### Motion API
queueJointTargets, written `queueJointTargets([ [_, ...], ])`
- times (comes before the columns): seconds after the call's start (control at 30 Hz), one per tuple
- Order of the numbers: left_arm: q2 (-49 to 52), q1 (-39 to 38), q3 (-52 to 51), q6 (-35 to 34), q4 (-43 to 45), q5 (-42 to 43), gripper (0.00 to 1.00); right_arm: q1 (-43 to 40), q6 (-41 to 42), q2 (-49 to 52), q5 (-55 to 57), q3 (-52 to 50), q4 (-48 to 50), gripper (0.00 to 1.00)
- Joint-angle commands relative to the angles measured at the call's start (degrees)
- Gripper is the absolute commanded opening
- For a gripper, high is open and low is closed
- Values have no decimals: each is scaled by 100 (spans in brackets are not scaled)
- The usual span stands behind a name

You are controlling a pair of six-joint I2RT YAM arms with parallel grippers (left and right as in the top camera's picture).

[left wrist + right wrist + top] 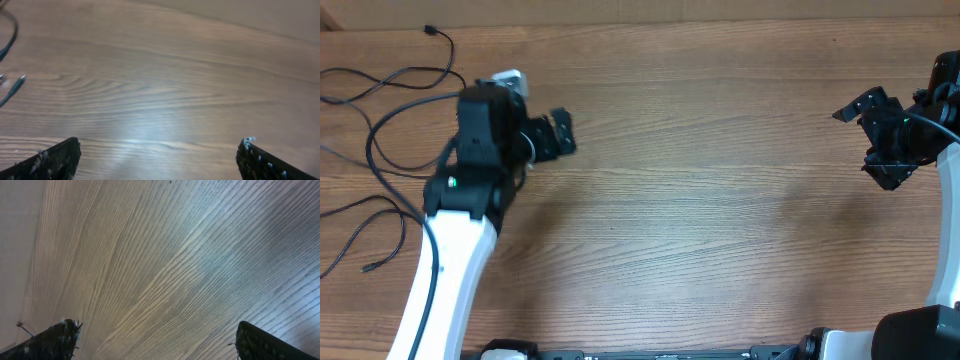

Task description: Untangle cables

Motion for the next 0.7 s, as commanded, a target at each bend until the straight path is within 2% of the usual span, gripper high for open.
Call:
queueJointTargets([
  [0.0, -730, -417, 118, 63, -284, -232, 100, -9, 0, -57, 59, 85, 20, 100],
  [0.07, -1049, -573, 118, -90, -466, -505, 100, -9, 0, -57, 59, 85, 20, 100],
  [0.3, -1906, -625, 118, -79, -1102, -551, 100, -9, 0, -57, 59, 85, 20, 100],
  [0.67, -1810, -625, 114, -79, -2004, -551, 100, -9, 0, -57, 59, 85, 20, 100],
])
